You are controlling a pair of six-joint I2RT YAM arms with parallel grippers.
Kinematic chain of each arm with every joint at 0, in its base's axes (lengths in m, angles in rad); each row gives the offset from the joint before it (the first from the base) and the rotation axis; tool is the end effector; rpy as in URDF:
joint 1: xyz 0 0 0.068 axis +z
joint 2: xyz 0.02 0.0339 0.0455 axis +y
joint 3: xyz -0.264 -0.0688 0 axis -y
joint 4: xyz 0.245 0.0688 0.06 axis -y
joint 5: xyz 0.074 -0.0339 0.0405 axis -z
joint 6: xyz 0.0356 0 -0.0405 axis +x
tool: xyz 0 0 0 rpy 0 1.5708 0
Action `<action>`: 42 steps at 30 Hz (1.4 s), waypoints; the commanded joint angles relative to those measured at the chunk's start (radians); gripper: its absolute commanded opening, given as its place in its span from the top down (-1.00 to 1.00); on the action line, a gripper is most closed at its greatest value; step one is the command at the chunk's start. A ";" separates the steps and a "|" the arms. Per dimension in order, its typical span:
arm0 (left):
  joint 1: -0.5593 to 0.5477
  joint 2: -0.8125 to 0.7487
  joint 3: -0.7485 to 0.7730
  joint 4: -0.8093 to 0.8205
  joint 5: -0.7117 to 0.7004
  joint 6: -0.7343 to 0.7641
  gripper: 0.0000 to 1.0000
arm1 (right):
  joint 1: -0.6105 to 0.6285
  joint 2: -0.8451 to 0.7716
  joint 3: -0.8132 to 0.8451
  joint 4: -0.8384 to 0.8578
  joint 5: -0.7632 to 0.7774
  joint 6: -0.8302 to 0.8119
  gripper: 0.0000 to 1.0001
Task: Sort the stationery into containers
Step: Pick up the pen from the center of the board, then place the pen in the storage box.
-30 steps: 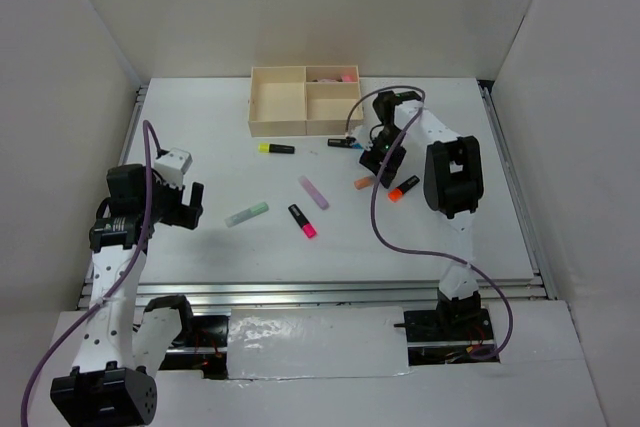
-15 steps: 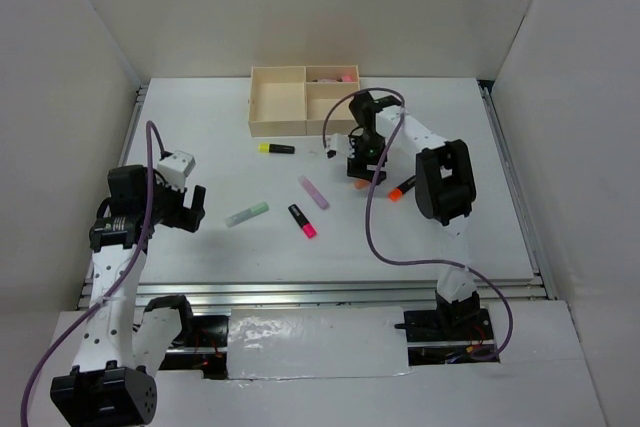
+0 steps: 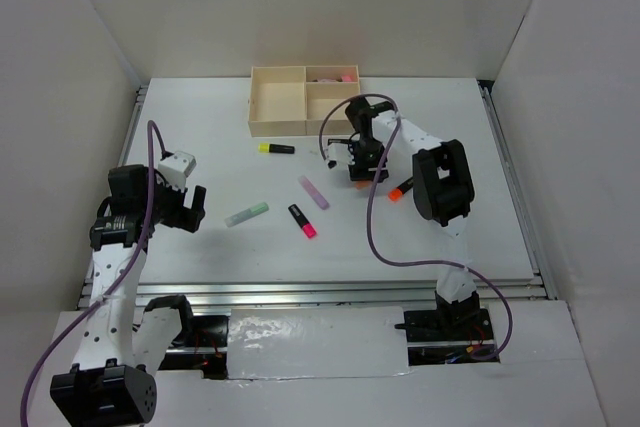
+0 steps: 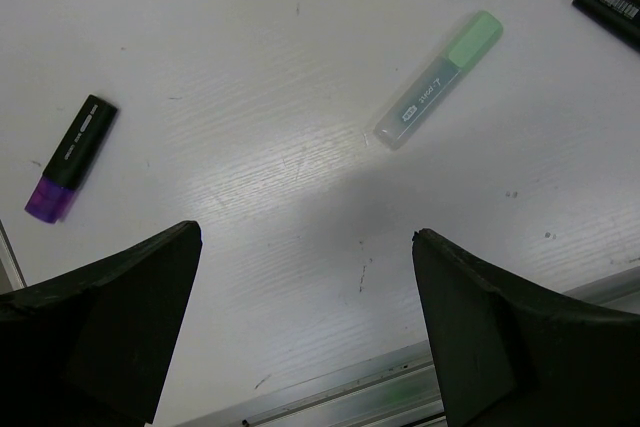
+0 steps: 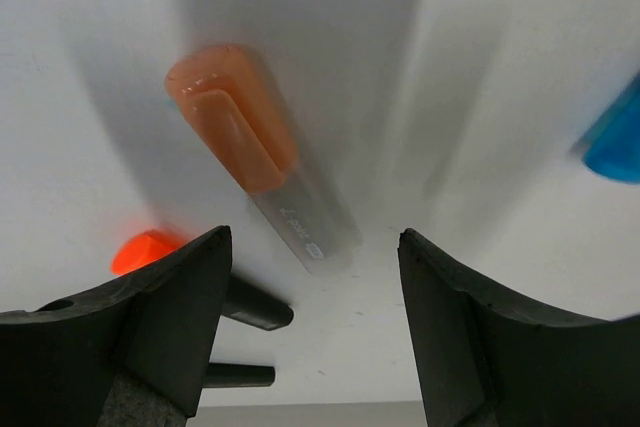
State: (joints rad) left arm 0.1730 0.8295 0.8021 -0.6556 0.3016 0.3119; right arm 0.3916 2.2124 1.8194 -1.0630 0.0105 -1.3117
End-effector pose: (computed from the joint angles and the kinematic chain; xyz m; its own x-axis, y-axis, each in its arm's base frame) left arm 0.1713 0.0192 0.2933 -0.5725 0.1974 -0.7958 0.2504 0.9663 0.0596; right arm 0.4067 0.1675 0.1777 0.1326 -0.9910 -0.0193 -0.9851 -0.1296 -0.1134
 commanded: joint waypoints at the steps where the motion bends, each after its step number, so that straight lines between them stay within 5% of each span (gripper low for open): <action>1: -0.003 0.000 0.016 0.005 0.030 0.009 -0.99 | 0.026 0.001 -0.037 0.035 0.014 -0.049 -0.48; 8: -0.001 -0.004 0.016 0.005 0.028 0.009 -0.98 | 0.050 0.000 -0.094 0.080 0.017 -0.054 -0.44; 19: -0.003 -0.013 0.012 0.005 0.027 0.010 -0.99 | 0.082 -0.016 -0.111 0.037 -0.046 -0.048 0.60; 24: -0.003 -0.018 0.012 0.005 0.030 0.010 -0.98 | 0.073 -0.059 0.119 -0.049 -0.246 0.150 0.99; 29: -0.003 -0.013 0.013 0.008 0.034 0.010 -0.98 | 0.018 -0.135 0.247 0.076 -0.446 0.396 1.00; 34: -0.003 0.000 0.016 0.008 0.028 0.004 -0.97 | 0.033 -0.140 0.184 0.420 -0.183 0.396 1.00; 42: -0.003 -0.007 0.013 0.014 0.008 -0.004 -0.98 | 0.009 0.044 0.363 0.589 -0.152 0.428 0.95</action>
State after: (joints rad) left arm 0.1730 0.8280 0.8021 -0.6559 0.3035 0.3115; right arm 0.4084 2.1963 2.1082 -0.6121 -0.1764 -0.9142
